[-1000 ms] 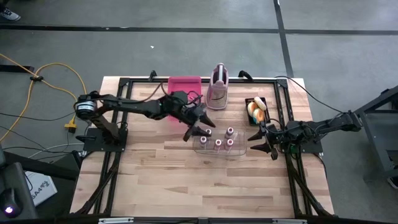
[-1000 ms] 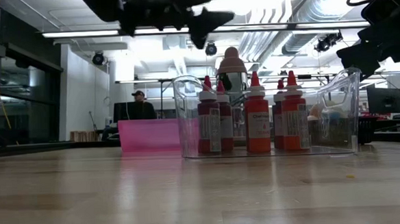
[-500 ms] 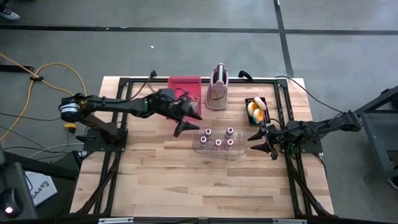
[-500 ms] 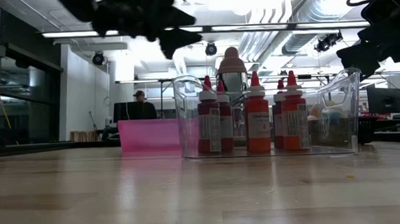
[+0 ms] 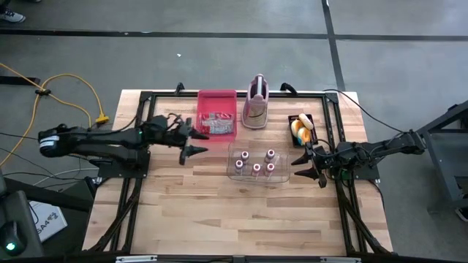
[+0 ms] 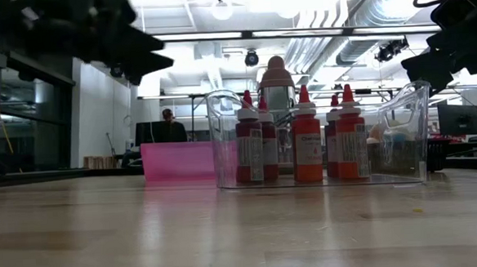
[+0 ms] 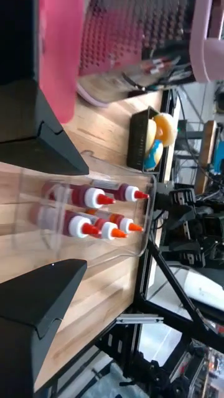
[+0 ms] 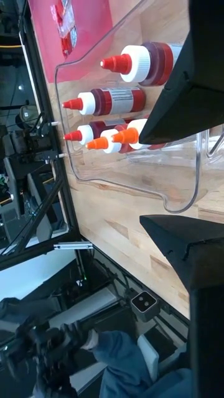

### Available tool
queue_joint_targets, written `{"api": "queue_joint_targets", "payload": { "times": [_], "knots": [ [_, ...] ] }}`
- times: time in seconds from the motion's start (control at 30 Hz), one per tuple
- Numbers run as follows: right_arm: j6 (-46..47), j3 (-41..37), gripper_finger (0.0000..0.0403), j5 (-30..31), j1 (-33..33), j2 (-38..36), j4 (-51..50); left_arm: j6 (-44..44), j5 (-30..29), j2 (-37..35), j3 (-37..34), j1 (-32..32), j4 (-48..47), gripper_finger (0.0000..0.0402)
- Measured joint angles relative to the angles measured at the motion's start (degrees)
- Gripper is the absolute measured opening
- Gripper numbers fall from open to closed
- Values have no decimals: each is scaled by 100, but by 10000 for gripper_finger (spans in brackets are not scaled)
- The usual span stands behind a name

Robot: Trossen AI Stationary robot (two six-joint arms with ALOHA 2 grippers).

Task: Pick & Place Food Item
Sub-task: Return to Home Position

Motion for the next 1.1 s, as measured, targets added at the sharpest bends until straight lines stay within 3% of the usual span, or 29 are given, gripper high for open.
{"api": "queue_joint_targets", "payload": {
  "times": [0.3,0.63,1.1],
  "knots": [
    [-1,0,183,-1,0,0,0,-118,-286,-1336,-1025,-12,-15,227],
    [0,0,183,-1,-2,0,0,-248,-574,-2156,-1709,-118,-14,227],
    [-1,0,183,-1,0,0,0,-313,-571,-3166,-1988,-61,-566,227]
  ]
}}
